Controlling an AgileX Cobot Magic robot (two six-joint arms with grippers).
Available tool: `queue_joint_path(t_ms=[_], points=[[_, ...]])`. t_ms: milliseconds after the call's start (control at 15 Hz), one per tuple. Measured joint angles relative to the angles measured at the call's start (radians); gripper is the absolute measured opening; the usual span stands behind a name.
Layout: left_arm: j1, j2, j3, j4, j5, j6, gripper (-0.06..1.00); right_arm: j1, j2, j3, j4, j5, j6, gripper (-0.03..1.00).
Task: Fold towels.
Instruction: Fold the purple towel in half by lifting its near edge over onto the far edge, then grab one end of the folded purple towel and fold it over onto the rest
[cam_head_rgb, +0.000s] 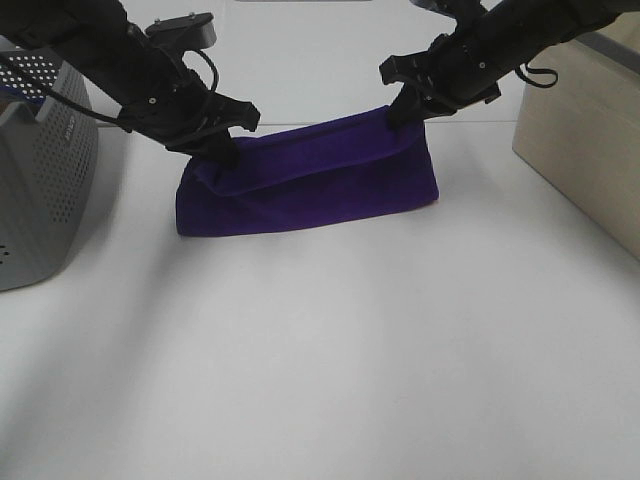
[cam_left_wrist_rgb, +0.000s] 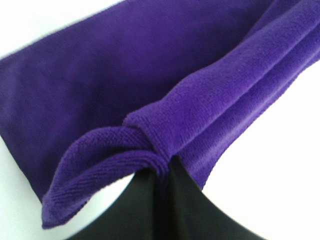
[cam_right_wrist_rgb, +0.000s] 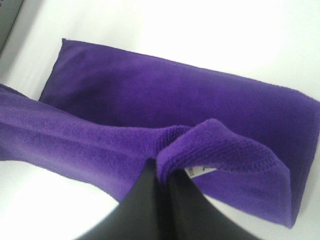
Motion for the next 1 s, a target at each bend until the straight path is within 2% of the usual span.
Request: queue_joint_path(t_ms=[133, 333, 533, 600, 667, 800, 867, 1000], points=[[0.0, 0.099, -0.104, 0.023, -0.004, 0.019, 0.01, 0.002, 0.075, -0.074, -0.019, -0.032, 0.025, 0.03], [0.0, 0.188, -0.207, 0.052, -0.007, 0.021, 0.02, 0.002, 0.143, -0.085, -0.029, -0.076, 0.031, 0.03], [0.0, 0.212, -0.237, 0.061, -0.009, 0.021, 0.12, 0.002, 0.163, -0.086, -0.032, -0.092, 0.031, 0.1], [0.0, 0.212, -0.237, 0.068, -0.009, 0.021, 0.23, 0.002, 0.163, -0.086, -0.032, -0.098, 0.041, 0.21], [0.002, 0.212, -0.237, 0.081, -0.009, 0.02, 0.37, 0.002, 0.163, -0.087, -0.036, -0.098, 0.057, 0.38], [0.016, 0.212, -0.246, 0.14, 0.025, -0.029, 0.74, 0.002, 0.163, -0.087, -0.091, -0.061, 0.094, 0.77], [0.03, 0.21, -0.26, 0.173, 0.075, -0.063, 0.84, 0.002, 0.162, -0.096, -0.14, -0.024, 0.117, 0.87], [0.064, 0.209, -0.312, 0.225, 0.227, -0.098, 0.89, 0.002, 0.138, -0.123, -0.24, 0.054, 0.196, 0.94]])
